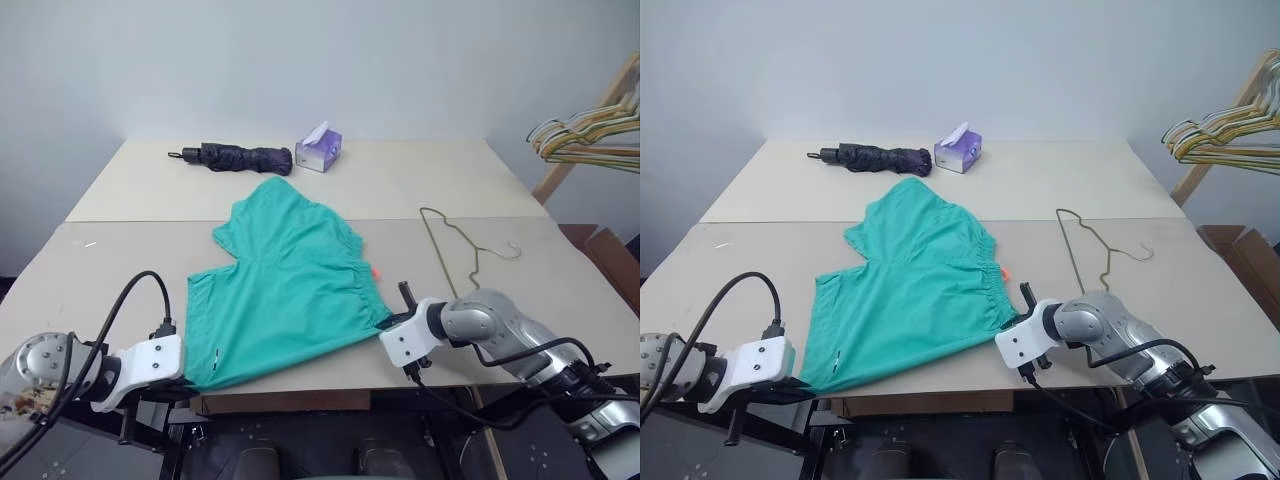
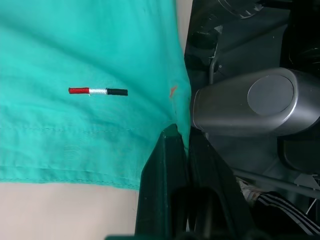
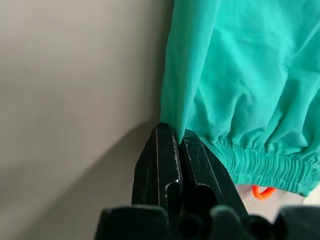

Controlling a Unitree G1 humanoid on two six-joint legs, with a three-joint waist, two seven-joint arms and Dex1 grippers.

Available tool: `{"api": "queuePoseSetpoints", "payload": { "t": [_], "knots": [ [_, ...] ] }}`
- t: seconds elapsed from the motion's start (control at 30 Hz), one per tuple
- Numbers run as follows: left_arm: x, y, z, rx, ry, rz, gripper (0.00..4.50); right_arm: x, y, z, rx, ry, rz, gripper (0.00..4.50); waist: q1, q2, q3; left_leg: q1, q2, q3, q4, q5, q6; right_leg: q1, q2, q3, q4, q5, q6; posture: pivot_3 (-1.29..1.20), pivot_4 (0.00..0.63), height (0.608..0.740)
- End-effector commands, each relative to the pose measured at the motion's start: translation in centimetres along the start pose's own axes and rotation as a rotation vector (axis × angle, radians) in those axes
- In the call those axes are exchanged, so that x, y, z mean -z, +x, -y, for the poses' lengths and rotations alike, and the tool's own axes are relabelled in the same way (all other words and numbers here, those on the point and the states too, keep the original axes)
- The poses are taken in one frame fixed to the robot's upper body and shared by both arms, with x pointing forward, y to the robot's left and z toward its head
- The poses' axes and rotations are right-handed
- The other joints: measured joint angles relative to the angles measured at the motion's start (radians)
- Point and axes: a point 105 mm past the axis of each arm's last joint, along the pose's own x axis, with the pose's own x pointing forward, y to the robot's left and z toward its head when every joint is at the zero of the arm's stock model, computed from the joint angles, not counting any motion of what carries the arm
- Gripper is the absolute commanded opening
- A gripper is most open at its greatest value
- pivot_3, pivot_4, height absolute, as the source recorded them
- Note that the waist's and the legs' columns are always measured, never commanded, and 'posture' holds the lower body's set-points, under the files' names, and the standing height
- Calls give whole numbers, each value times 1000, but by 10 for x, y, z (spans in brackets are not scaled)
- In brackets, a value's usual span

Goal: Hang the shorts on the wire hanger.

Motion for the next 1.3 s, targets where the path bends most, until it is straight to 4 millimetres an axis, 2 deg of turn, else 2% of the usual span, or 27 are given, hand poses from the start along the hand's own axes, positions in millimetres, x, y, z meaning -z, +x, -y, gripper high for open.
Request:
{"api": "queuePoseSetpoints", "payload": {
  "t": [0.03,0.2,0.3,0.37,0.47,0.53,0.63,0.8,0.93,1.07,1.3],
  "knots": [
    [-6,-2,0,-6,37,3,447,-7,-15,4,-15,27,27,1058,0,0,0,0,0,0,0,0,0,0,0,0,0,0,0,115,0,740],
    [-9,-15,0,21,23,17,1875,-17,-29,2,-43,122,107,2766,-1,0,0,0,0,0,0,0,0,0,0,0,0,0,1,110,0,740],
    [-20,-28,-6,11,11,89,2831,-16,-43,14,26,257,144,3855,0,0,0,0,0,0,0,0,0,0,0,-1,0,0,1,108,0,740],
    [-45,-39,-14,-30,-5,273,3467,6,-53,38,185,425,93,4491,0,0,0,1,0,0,0,0,0,1,0,-1,0,-1,1,108,0,740],
    [-65,-42,-26,-104,18,397,4428,41,-65,61,366,665,-3,4500,-1,0,0,1,0,0,1,0,0,1,0,-1,0,-1,1,96,0,740],
    [-76,-39,-30,-128,34,456,4468,71,-76,75,516,886,-53,4500,-2,0,0,0,0,0,1,0,0,0,0,0,0,0,0,87,0,740],
    [-88,-34,-35,-156,47,504,4468,104,-83,82,652,1130,-127,4500,-2,0,0,-1,0,0,1,0,0,0,0,0,0,0,0,78,0,740],
    [-106,-31,-43,-189,72,564,4468,135,-72,82,718,1498,-142,4500,-6,0,0,0,0,0,1,0,0,0,1,1,0,1,-1,64,0,740],
    [-129,-40,-50,-231,82,692,4468,148,-53,71,681,1529,-231,4500,-8,0,0,-2,0,0,1,0,0,-1,1,1,0,1,0,68,0,740],
    [-152,-52,-48,-208,74,833,4468,157,-38,57,642,1581,-265,4500,-14,0,-1,-2,0,0,1,0,0,0,1,1,0,1,0,77,0,740],
    [-155,-51,-44,-198,76,823,4468,169,-31,44,644,1675,-284,4500,-33,1,-1,0,0,-1,1,0,0,1,1,2,0,1,0,81,0,740]
  ]
}}
